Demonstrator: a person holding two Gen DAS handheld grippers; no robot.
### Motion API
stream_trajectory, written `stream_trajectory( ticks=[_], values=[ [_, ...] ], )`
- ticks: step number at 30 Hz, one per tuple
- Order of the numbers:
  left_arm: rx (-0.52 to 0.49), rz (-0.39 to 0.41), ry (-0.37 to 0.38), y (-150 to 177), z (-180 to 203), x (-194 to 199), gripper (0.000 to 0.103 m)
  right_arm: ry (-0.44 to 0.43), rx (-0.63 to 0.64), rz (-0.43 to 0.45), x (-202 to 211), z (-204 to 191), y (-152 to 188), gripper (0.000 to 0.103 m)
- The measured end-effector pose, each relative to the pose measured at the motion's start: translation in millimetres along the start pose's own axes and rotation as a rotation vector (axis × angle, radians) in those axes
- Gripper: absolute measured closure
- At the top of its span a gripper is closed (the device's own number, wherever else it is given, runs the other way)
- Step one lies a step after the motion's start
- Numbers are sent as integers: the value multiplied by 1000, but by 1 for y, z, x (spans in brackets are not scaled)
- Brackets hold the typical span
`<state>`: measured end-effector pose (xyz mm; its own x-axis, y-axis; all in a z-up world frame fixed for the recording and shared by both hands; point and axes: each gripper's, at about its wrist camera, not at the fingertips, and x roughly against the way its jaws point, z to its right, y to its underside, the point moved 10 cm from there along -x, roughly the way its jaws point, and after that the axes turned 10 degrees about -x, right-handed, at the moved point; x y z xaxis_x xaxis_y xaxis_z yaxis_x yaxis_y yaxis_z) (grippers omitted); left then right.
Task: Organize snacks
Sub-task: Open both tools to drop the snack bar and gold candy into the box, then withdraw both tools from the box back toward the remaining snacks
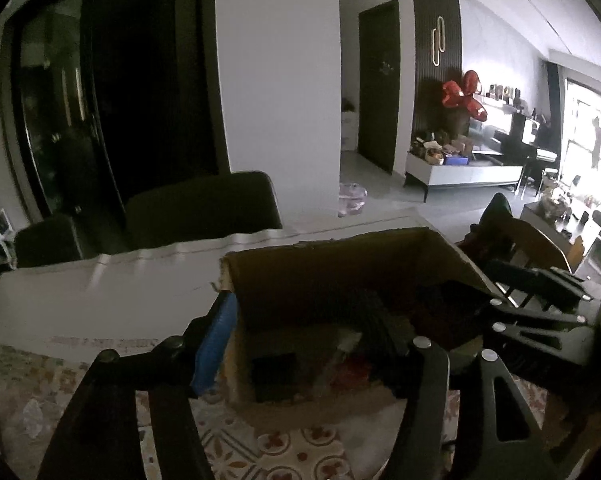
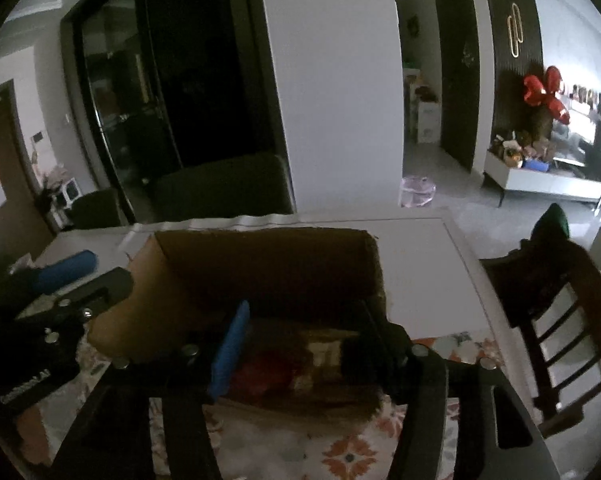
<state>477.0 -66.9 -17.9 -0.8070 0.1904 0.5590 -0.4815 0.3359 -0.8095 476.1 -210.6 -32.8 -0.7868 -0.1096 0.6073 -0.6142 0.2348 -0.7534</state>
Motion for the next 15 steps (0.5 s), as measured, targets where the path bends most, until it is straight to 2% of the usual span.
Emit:
stream_trajectory(
  ticks=[3,7,15],
  values=[
    [-10,17,-21,5,0,17,34,9,-6,35,15,2,1,40],
    [-12,35,-4,12,3,38,32,25,-31,87,42,4,2,33],
    [-21,90,3,34,16,87,29,-35,-29,105,85,-6,27,30]
  ],
)
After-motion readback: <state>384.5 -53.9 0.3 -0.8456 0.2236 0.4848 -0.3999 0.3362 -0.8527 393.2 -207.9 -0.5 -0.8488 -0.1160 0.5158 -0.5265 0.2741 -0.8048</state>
